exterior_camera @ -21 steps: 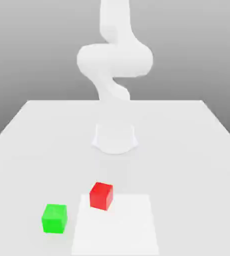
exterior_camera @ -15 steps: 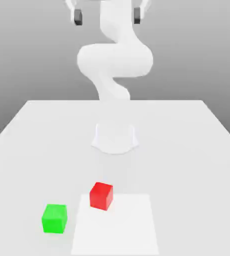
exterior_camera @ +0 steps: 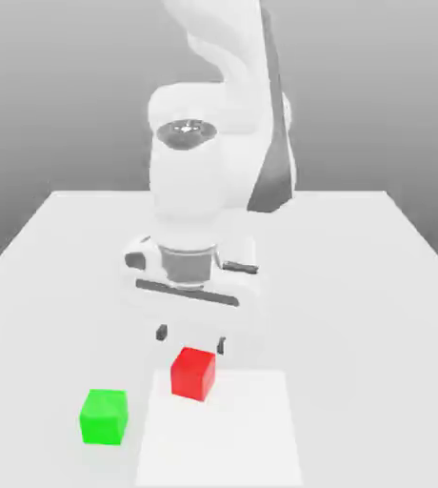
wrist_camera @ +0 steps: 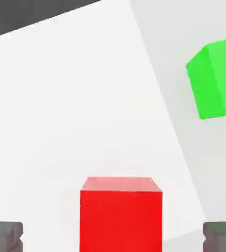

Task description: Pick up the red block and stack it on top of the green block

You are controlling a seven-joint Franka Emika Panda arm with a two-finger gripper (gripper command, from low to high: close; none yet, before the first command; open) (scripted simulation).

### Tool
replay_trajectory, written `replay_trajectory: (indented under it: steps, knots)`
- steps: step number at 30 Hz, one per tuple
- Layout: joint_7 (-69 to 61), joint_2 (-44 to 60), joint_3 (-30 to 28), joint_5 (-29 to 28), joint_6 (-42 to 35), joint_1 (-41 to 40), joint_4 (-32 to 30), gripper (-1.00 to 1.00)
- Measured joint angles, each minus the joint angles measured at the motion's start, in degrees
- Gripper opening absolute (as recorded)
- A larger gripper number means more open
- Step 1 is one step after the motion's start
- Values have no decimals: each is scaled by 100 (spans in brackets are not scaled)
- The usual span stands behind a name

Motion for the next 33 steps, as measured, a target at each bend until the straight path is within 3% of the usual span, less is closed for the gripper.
replay_trajectory:
  steps: [3, 4, 11, 19, 27, 32, 33]
  knots:
    - [18, 642, -28, -22, 548, 25, 76, 0]
    - [18, 751, -33, -22, 641, 30, 91, -100]
    - [39, 729, -26, -45, 626, 21, 87, -100]
    - [-4, -718, -17, 25, -675, -31, -60, -100]
    - [191, -293, -507, 41, -1698, -954, 1388, -100]
    - [112, 647, -383, 181, -951, -1038, 1579, -100]
    - [97, 777, -368, 203, -830, -1047, 1587, 100]
